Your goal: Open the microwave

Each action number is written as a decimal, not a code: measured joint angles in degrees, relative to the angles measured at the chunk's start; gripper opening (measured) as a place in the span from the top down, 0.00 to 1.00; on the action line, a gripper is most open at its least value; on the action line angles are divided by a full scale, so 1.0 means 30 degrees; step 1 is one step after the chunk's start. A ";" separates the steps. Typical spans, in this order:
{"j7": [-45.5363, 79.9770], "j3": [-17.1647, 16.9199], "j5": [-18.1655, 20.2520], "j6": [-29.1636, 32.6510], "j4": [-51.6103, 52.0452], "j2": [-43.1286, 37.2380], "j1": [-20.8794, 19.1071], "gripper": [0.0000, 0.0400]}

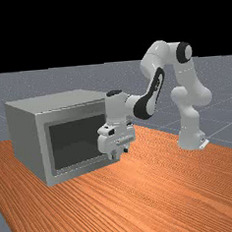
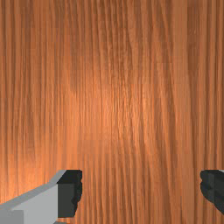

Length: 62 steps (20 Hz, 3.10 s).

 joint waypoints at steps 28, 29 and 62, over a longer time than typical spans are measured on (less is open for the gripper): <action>2.8565 -0.4847 0.2156 -1.3551 0.8237 -0.2871 0.2150 1.00; 2.8530 -0.4952 0.2181 -1.3689 0.8297 -0.3228 0.2077 1.00; 2.8918 -0.5718 0.0067 -0.7784 0.4243 -0.4728 -0.0534 0.00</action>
